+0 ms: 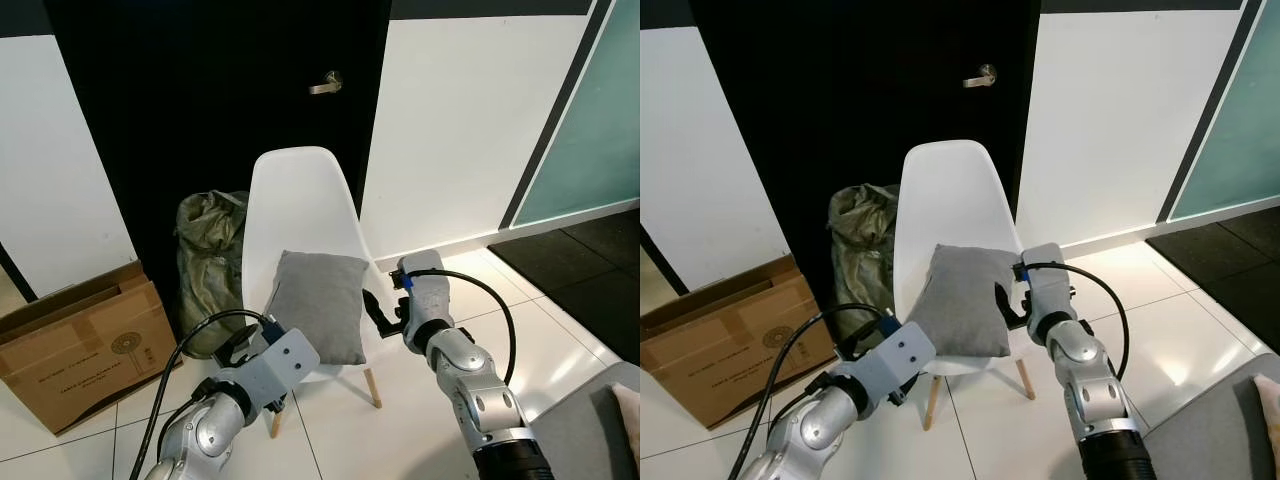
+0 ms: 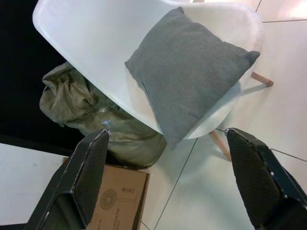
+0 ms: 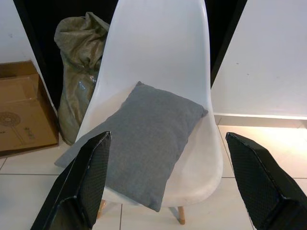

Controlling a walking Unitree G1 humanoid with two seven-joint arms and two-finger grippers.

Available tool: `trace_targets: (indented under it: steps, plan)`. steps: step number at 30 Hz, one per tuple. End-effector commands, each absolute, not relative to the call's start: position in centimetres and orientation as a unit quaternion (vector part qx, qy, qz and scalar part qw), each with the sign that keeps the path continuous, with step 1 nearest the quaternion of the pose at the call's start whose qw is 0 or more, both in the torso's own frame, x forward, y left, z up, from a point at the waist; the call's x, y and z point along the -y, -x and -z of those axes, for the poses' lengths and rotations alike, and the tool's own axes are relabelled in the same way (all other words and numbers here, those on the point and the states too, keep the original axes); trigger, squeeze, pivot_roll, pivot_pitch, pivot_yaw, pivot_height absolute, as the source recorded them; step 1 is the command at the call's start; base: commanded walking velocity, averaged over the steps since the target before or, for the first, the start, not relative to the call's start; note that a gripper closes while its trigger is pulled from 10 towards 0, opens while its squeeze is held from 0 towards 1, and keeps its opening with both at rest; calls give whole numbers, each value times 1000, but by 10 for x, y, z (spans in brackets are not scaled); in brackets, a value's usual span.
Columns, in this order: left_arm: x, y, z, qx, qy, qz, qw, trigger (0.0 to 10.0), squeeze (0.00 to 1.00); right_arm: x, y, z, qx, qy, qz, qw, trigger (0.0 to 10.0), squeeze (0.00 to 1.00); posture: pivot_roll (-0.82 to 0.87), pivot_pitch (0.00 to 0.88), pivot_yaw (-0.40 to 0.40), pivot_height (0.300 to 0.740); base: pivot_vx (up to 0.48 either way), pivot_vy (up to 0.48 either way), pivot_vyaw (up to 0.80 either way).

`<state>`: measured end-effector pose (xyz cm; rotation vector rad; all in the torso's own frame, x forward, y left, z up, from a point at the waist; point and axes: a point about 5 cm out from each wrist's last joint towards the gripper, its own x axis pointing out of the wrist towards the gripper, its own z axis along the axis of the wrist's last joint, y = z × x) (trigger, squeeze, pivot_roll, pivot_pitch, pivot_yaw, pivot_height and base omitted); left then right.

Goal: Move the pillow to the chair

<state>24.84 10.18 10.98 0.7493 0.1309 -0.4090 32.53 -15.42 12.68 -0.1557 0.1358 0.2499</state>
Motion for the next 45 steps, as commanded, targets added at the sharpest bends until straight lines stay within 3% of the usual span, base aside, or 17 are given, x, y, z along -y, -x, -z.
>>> trace_targets:
  steps: [1, 4, 7, 10, 14, 15, 25, 45]
  plan:
    - [-102, -246, -112, -57, -367, 202, 906, 10000, 0, 153, -323, -124, -76, 69, -127, 987, 10000, 0, -113, 10, -20, 697, 0, 0, 0]
    - [-102, -245, -111, -56, -364, 203, 907, 10000, 0, 153, -323, -124, -77, 72, -129, 986, 10000, 0, -114, 8, -19, 697, 0, 0, 0]
    - [-105, -246, -117, -47, -314, 197, 927, 10000, 0, 159, -325, -123, -88, 59, -116, 988, 10000, 0, -113, 6, -18, 697, 0, 0, 0]
    - [-118, -249, -135, -21, -197, 152, 968, 10000, 0, 170, -329, -123, -99, 16, -95, 990, 10000, 0, -107, 7, -17, 697, 0, 0, 0]
    - [-130, -252, -147, -3, -117, 118, 986, 10000, 0, 175, -332, -126, -94, -5, -90, 992, 10000, 0, -102, 6, -19, 697, 0, 0, 0]
    - [-137, -254, -150, 0, -60, 98, 993, 10000, 0, 177, -334, -128, -89, -12, -90, 992, 10000, 0, -107, 5, -14, 697, 0, 0, 0]
    - [-139, -260, -142, -23, 43, 106, 993, 10000, 0, 169, -331, -134, -79, -51, -111, 989, 10000, 0, -141, 8, -8, 697, 0, 0, -204]
    - [-148, -274, -130, -36, 89, 75, 993, 10000, 0, 193, -323, -123, -97, -33, -62, 993, 10000, 0, -196, 26, 25, 697, 0, 0, -785]
